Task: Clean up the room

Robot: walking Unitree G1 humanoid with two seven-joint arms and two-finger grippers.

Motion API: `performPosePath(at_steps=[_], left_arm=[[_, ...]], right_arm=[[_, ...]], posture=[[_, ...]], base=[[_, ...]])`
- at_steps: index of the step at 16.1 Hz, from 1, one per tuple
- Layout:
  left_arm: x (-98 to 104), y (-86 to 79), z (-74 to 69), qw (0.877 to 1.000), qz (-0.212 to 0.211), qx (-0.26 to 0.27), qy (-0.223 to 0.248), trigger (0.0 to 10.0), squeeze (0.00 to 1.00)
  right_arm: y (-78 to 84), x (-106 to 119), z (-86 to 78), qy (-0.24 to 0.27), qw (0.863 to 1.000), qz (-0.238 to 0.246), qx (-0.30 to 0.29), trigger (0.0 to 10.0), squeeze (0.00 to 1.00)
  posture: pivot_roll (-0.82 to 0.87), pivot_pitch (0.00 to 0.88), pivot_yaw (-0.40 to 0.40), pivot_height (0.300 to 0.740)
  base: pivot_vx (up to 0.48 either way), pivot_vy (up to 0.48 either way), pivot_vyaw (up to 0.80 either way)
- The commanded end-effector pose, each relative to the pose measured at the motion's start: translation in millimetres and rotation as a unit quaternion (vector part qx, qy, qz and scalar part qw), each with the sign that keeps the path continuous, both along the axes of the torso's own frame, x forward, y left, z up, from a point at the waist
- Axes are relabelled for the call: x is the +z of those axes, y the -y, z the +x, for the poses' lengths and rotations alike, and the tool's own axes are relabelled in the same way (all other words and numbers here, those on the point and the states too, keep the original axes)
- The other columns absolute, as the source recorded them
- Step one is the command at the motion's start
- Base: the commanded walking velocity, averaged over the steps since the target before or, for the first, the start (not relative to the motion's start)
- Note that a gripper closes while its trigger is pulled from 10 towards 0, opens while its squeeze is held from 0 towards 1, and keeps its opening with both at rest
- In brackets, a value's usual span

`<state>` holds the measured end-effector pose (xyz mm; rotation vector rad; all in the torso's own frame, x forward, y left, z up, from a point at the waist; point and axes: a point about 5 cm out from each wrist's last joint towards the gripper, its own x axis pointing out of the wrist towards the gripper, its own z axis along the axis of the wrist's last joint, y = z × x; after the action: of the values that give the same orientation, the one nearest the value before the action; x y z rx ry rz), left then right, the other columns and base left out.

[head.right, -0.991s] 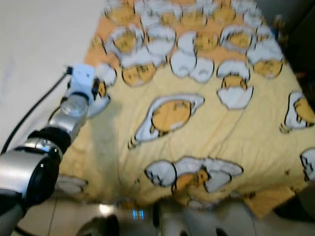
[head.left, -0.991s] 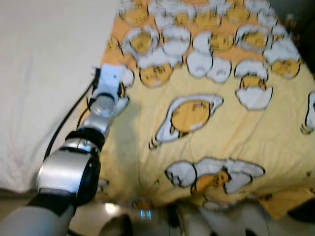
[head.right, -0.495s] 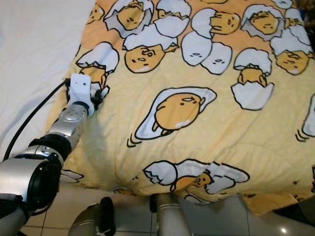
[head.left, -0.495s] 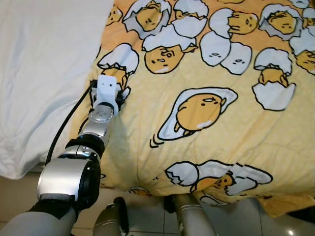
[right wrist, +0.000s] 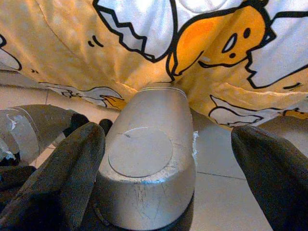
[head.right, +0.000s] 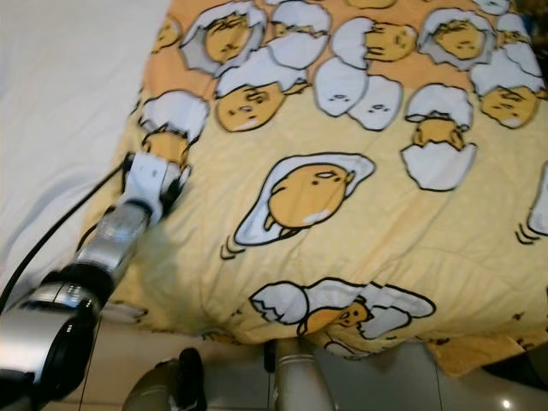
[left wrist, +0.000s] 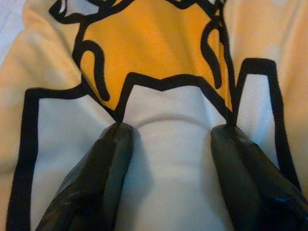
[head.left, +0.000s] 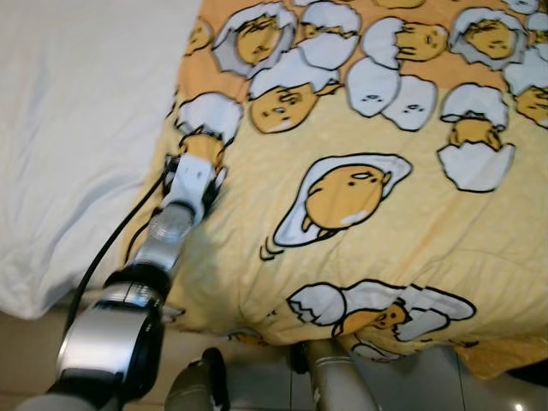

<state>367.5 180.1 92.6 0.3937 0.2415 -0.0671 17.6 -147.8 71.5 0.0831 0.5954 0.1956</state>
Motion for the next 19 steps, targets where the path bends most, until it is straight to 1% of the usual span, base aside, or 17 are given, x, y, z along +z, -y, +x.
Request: performPosePath(at_steps=[1,3,4,5,6,7,8,9,10,12,13,14,15,16,17,18,19], left_arm=[[-95.8,-18.9,-69.8,0.975,0.038,0.02,-0.216,10.0,0.0],[-89.3,-47.7,-70.8,0.974,0.082,0.091,-0.191,10.0,0.0],[-80.2,-58.9,-66.4,0.976,0.072,0.134,-0.157,10.0,0.0],[-71.5,-63.8,-61.4,0.979,0.038,0.158,-0.124,10.0,0.0],[-48.0,-66.5,-48.2,0.985,-0.039,0.167,-0.033,10.0,0.0],[-40.7,-63.6,-44.8,0.986,-0.063,0.154,-0.006,10.0,0.0],[-31.7,-56.3,-41.1,0.986,-0.098,0.133,0.024,10.0,0.0],[-25.0,-47.4,-40.5,0.986,-0.126,0.107,0.037,10.0,0.0],[-22.1,-46.4,-43.8,0.986,-0.134,0.096,0.039,10.0,0.0],[-29.7,-48.0,-56.9,0.984,-0.15,0.09,0.024,10.0,0.0],[-29.4,-44.9,-65.4,0.984,-0.155,0.082,0.033,10.0,0.0],[-20.0,-33.2,-65.6,0.984,-0.159,0.062,0.058,10.0,0.0],[-8.0,-18.6,-60.3,0.984,-0.152,0.039,0.082,10.0,0.0],[-4.4,-11.9,-55.2,0.985,-0.149,0.032,0.087,10.0,0.0],[16.0,10.6,-44.3,0.982,-0.143,-0.007,0.125,10.0,0.0],[22.1,15.0,-43.1,0.979,-0.147,-0.015,0.137,10.0,0.0],[25.4,15.9,-45.5,0.975,-0.168,-0.014,0.146,10.0,0.0]], right_arm=[[0.0,-6.0,-4.3,-0.022,1.0,-0.001,0.009,10.0,0.0],[4.3,-10.7,6.8,-0.012,1.0,-0.008,0.015,10.0,0.0],[6.8,-14.5,13.5,-0.007,1.0,-0.015,0.018,10.0,0.0],[8.3,-15.3,18.4,0.0,1.0,-0.018,0.018,10.0,0.0],[13.2,-15.5,36.6,0.034,0.999,-0.025,0.009,10.0,0.0],[14.5,-14.0,45.1,0.052,0.998,-0.025,0.004,10.0,0.0],[16.1,-14.5,62.1,0.08,0.997,-0.018,-0.001,10.0,0.0],[15.8,-19.5,84.3,0.102,0.995,-0.005,0.0,10.0,0.0],[14.6,-20.3,92.5,0.113,0.994,-0.002,0.002,10.0,0.0],[15.3,-30.5,128.4,0.137,0.99,0.006,-0.008,10.0,0.0],[17.6,-29.1,144.8,0.155,0.988,0.008,-0.021,10.0,0.0],[24.4,-19.7,166.7,0.186,0.981,0.006,-0.046,10.0,0.0],[32.7,-7.5,186.9,0.219,0.973,0.006,-0.07,10.0,0.0],[36.9,-3.8,196.5,0.229,0.97,0.006,-0.078,10.0,0.0],[54.0,18.3,223.5,0.282,0.953,-0.006,-0.111,10.0,0.0],[58.3,23.0,231.7,0.293,0.949,-0.01,-0.115,10.0,0.0],[61.0,25.1,245.9,0.299,0.947,-0.02,-0.115,10.0,0.0]], posture=[[-0.29,0.376,-0.053,0.74],[-0.27,0.352,-0.054,0.74],[-0.27,0.33,-0.051,0.74],[-0.26,0.317,-0.048,0.74],[-0.24,0.274,-0.037,0.74],[-0.22,0.246,-0.028,0.74],[-0.19,0.213,-0.016,0.74],[-0.12,0.142,0.008,0.74],[-0.12,0.133,0.01,0.74],[-0.04,0.042,0.038,0.74],[-0.01,0.0,0.043,0.74],[0.0,0.0,0.041,0.74],[0.01,0.0,0.038,0.74],[0.01,0.0,0.032,0.74],[0.03,0.0,0.004,0.74],[0.04,0.0,-0.011,0.74],[0.06,0.0,-0.039,0.74]], base=[[0.0,0.0,0.0],[0.0,0.0,0.0],[0.0,0.0,0.0],[0.0,0.0,0.0],[0.0,0.0,0.0],[0.0,0.0,0.0],[0.0,0.0,0.0],[0.0,0.0,0.0],[0.0,0.0,0.0],[0.0,0.0,0.0],[0.0,0.0,0.0],[0.0,0.0,0.0],[0.0,0.0,0.0],[0.0,0.0,0.0],[0.0,0.0,0.0],[0.0,0.0,0.0],[0.0,0.0,0.0]])
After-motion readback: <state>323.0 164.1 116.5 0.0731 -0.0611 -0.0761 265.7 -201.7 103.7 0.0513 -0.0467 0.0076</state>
